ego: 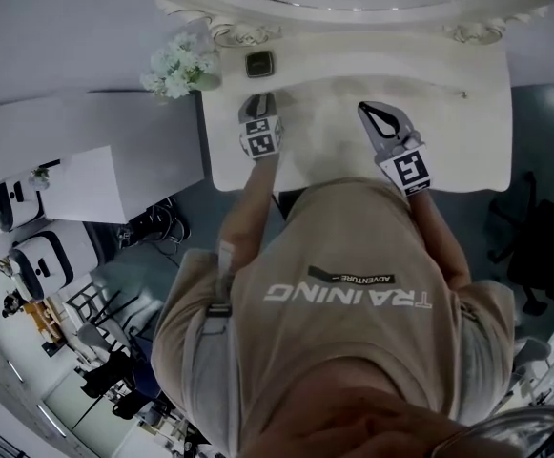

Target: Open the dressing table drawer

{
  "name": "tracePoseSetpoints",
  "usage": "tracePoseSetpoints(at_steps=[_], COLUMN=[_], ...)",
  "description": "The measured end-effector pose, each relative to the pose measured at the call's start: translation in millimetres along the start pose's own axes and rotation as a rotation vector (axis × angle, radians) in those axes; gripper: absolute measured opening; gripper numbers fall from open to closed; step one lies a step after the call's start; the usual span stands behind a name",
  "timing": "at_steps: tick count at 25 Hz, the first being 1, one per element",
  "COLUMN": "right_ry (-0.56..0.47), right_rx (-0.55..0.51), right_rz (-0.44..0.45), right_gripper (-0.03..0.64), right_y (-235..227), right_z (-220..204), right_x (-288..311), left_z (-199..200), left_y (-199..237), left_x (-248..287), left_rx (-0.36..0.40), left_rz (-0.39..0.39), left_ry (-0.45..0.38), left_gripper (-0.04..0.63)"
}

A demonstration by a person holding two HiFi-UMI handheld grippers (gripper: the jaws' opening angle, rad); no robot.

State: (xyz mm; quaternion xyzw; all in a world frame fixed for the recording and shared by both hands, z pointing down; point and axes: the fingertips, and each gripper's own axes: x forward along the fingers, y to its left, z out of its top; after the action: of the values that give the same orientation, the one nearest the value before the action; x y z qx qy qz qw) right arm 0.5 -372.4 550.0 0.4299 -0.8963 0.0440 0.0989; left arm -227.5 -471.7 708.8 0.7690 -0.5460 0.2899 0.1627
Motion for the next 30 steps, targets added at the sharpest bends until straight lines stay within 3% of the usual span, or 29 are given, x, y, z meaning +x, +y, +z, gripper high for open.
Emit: tracePoseSetpoints(at_steps=[6,17,30], right_ry=[-0.005,-0.024,-0.018], right_rx=[0.018,0.045,0.003], right_rz=[-0.008,0.033,0.080], right_gripper=[0.003,0.003,0.003], right_y=[-9,10,26], right_z=[0,-1,5], right_x=[10,16,9], left_z=[-1,-20,-36], left_y=[2,-9,-15], left_x=[5,-25,-43], left_rx=[0.031,0.012,0.008], left_rz=[0.010,0.019,0.031], left_ry=[0.009,0.042,0.028], left_gripper=[0.095,0.095,0.095])
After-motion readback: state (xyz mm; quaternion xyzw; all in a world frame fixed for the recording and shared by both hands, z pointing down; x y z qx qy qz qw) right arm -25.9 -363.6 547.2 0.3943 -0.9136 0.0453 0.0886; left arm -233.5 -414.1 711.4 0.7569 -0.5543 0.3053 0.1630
